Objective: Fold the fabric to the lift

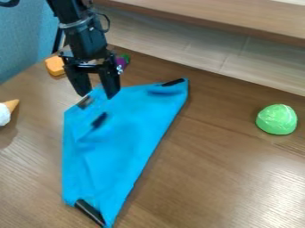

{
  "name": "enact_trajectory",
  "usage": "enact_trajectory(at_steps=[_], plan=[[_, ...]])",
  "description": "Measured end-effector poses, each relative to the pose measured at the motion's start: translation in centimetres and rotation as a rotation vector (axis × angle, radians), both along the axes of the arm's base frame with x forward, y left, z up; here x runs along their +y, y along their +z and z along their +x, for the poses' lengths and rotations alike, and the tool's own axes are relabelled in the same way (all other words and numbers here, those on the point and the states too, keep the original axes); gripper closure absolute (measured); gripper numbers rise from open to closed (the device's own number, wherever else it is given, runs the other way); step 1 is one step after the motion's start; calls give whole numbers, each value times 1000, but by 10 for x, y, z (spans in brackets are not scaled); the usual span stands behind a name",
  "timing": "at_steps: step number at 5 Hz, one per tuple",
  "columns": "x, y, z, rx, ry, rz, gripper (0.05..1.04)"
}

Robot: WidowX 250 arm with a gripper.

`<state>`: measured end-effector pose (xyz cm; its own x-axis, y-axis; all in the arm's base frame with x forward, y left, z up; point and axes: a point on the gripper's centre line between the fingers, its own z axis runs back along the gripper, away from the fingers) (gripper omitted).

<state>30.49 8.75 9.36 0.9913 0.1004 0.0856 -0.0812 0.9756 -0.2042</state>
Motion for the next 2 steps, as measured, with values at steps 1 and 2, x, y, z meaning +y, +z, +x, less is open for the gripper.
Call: enact_trajectory(at_steps=[1, 2], plan=[[0, -1, 0, 4, 8, 1, 83], [-5, 3, 2, 16, -13, 18, 83]])
